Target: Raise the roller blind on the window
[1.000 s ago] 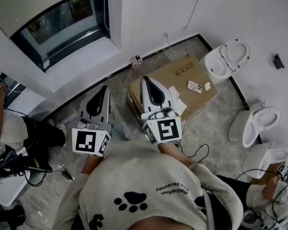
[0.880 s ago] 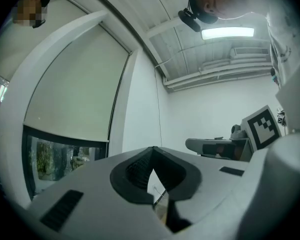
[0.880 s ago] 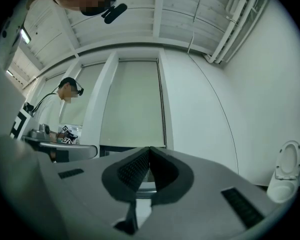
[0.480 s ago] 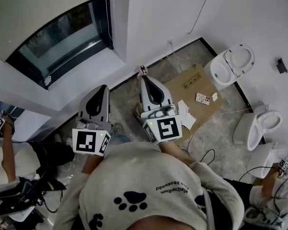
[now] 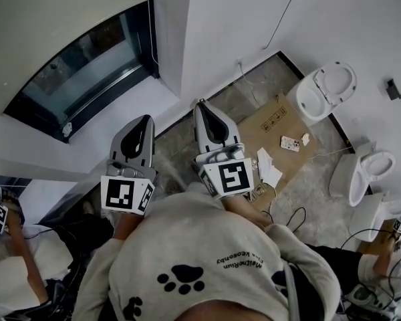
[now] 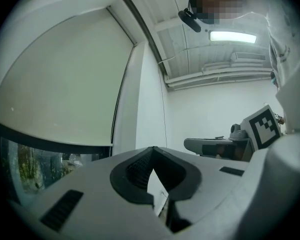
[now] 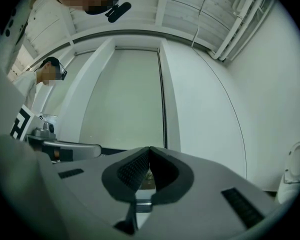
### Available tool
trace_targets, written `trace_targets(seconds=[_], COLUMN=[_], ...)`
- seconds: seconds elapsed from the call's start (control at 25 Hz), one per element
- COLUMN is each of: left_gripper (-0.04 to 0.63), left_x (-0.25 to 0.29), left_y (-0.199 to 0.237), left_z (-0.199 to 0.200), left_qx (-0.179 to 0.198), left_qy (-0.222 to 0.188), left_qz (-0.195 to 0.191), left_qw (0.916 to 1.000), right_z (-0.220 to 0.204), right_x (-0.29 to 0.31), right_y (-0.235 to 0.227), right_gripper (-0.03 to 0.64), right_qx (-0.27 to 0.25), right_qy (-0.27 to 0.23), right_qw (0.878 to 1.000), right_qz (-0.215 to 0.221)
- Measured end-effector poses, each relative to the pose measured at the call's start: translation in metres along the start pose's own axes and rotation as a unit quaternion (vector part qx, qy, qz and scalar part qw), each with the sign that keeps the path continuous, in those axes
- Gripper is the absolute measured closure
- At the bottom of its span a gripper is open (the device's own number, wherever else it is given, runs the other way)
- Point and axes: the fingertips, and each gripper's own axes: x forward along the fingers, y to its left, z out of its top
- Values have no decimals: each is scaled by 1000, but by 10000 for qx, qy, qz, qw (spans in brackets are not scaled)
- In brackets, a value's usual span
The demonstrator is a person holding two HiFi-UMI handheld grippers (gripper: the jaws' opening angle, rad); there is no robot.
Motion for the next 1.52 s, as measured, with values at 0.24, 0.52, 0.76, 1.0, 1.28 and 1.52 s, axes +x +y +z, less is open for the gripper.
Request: trace_targets(seconds=[0.24,0.52,0.76,1.0,1.28,1.52], left_gripper=[589,589,589,589,589,589], left_x=[10,26,55,99,162,213], left_y=[16,23,46,84,123,152], left_z=[-11,-21,-21,-23,-19,-25], left_qx=[-133,-221,-228,-211,-228,-321], left_qy=[106,38,9,-28,-26,-47], left_qz=[-67,-218,-251,-72,-11,-1], left_qw=[9998,9995,9994,9997,9997,9995], right_z=[-13,-23,-22,-26,-27,-36], right_x=[19,40,79,133,206,259], right_y=[0,-3,-9,-29,-56,-76], right_gripper=[607,607,607,607,607,607], right_qx=[58,69,77,6,-34,-75], right_qy=[167,169,54,14,67,144], right_qw=[9998,9998,9999,9999,9997,9990], right_qz=[-44,-5,69,119,249,408])
